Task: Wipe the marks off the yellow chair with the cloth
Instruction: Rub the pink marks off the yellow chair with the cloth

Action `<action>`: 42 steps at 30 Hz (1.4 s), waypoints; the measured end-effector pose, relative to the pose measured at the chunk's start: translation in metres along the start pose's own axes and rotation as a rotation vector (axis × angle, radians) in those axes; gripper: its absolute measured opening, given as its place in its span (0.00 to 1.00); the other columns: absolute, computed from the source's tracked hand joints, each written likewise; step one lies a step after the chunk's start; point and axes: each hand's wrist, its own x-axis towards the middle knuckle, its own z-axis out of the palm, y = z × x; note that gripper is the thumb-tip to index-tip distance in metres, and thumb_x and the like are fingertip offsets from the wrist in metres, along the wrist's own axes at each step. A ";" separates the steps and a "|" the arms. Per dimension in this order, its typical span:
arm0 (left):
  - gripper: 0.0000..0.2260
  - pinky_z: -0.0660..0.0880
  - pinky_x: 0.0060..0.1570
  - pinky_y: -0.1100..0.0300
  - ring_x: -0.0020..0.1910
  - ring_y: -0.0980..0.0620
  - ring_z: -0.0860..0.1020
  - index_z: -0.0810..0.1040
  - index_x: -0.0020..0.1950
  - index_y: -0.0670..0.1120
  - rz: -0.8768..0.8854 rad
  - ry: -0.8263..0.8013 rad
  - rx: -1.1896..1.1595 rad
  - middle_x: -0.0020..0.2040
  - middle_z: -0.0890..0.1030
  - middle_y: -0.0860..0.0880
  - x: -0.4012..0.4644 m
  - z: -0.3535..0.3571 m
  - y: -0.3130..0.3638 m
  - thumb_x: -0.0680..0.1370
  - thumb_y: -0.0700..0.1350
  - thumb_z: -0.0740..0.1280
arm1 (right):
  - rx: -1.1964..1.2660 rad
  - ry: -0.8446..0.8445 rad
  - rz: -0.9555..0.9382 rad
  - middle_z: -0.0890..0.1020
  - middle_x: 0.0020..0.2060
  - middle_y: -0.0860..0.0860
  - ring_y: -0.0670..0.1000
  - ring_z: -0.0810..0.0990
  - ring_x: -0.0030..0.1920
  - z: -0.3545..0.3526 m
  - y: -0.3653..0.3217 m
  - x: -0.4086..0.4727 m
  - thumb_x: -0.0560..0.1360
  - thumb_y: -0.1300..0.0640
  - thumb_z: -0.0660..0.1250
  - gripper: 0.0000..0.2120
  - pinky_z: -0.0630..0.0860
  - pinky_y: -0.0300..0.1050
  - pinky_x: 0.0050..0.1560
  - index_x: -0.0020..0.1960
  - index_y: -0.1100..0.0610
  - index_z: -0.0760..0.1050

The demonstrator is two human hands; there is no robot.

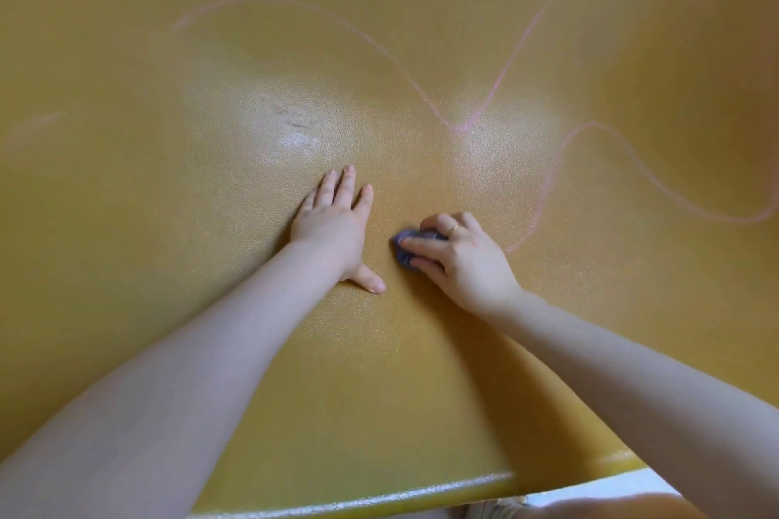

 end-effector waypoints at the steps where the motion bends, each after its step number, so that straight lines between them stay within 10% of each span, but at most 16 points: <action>1: 0.58 0.42 0.73 0.52 0.75 0.44 0.36 0.36 0.76 0.47 0.002 -0.002 0.001 0.75 0.32 0.44 0.000 0.001 -0.001 0.62 0.66 0.72 | -0.028 0.022 0.066 0.79 0.48 0.54 0.61 0.74 0.44 0.000 0.008 0.013 0.73 0.49 0.64 0.12 0.77 0.50 0.38 0.53 0.48 0.80; 8: 0.59 0.42 0.73 0.51 0.75 0.44 0.35 0.36 0.76 0.49 -0.008 -0.013 -0.012 0.75 0.31 0.45 0.005 -0.001 -0.001 0.62 0.66 0.72 | -0.062 0.090 0.473 0.73 0.58 0.52 0.57 0.67 0.58 -0.014 0.053 0.094 0.77 0.49 0.63 0.13 0.66 0.43 0.43 0.60 0.44 0.76; 22: 0.58 0.42 0.73 0.51 0.75 0.44 0.36 0.36 0.76 0.49 -0.019 -0.013 -0.007 0.75 0.31 0.45 0.001 -0.002 -0.002 0.62 0.66 0.72 | 0.138 -0.216 -0.176 0.78 0.44 0.56 0.57 0.74 0.37 -0.008 -0.011 -0.017 0.72 0.46 0.58 0.16 0.77 0.46 0.36 0.52 0.50 0.80; 31: 0.44 0.44 0.73 0.54 0.76 0.46 0.41 0.42 0.77 0.54 0.115 -0.032 -0.054 0.75 0.31 0.44 -0.007 0.002 0.019 0.72 0.54 0.70 | -0.232 -0.061 0.430 0.72 0.59 0.53 0.58 0.67 0.56 -0.038 0.075 0.044 0.79 0.53 0.59 0.14 0.66 0.44 0.42 0.62 0.44 0.73; 42: 0.54 0.43 0.73 0.55 0.75 0.48 0.36 0.37 0.76 0.48 0.235 -0.064 -0.064 0.75 0.31 0.46 -0.006 0.017 0.040 0.66 0.65 0.70 | 0.032 -0.292 -0.058 0.78 0.45 0.56 0.57 0.73 0.38 -0.040 -0.004 -0.088 0.73 0.52 0.56 0.16 0.77 0.47 0.37 0.56 0.49 0.77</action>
